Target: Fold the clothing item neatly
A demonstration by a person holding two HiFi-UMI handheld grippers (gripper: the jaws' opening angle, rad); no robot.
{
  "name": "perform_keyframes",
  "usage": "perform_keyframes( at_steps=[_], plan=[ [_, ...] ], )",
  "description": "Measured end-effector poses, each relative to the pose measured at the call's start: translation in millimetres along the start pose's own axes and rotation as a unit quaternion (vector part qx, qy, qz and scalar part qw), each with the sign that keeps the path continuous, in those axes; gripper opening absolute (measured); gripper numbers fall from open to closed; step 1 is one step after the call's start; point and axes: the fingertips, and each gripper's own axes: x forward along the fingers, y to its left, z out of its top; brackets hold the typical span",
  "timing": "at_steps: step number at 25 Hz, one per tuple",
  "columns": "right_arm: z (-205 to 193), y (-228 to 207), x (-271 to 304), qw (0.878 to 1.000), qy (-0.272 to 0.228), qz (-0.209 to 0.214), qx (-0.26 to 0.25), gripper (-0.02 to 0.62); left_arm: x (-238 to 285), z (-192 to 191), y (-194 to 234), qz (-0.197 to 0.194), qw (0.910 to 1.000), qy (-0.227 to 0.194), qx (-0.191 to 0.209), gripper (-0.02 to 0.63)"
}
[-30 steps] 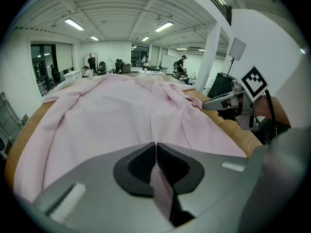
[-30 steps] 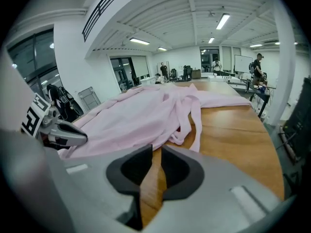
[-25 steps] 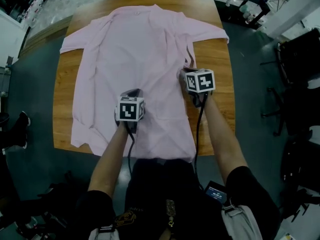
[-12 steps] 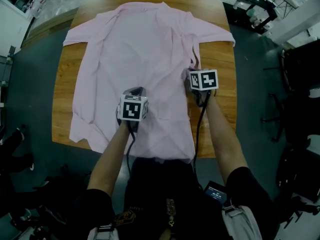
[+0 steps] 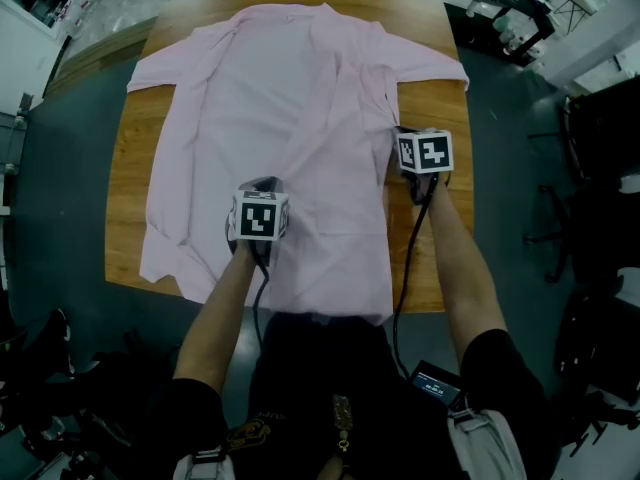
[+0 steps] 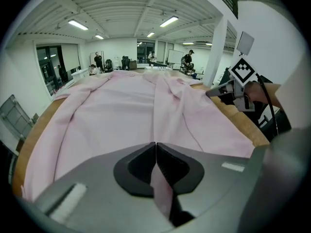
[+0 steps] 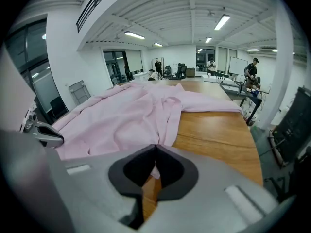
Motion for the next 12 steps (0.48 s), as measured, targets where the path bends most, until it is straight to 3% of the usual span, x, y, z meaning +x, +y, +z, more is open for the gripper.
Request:
perform_keyframes(
  at_steps=[7,12],
  plan=[
    [3,-10,3,1.000,0.003,-0.007,-0.021,0.006,-1,-32,25,0.024,0.9987,0.041,-0.017,0.014],
    [4,-11,9,0.999,0.007,-0.012,-0.029,0.006,-1,-34,31,0.017,0.9987,0.043,-0.023,0.015]
  ],
)
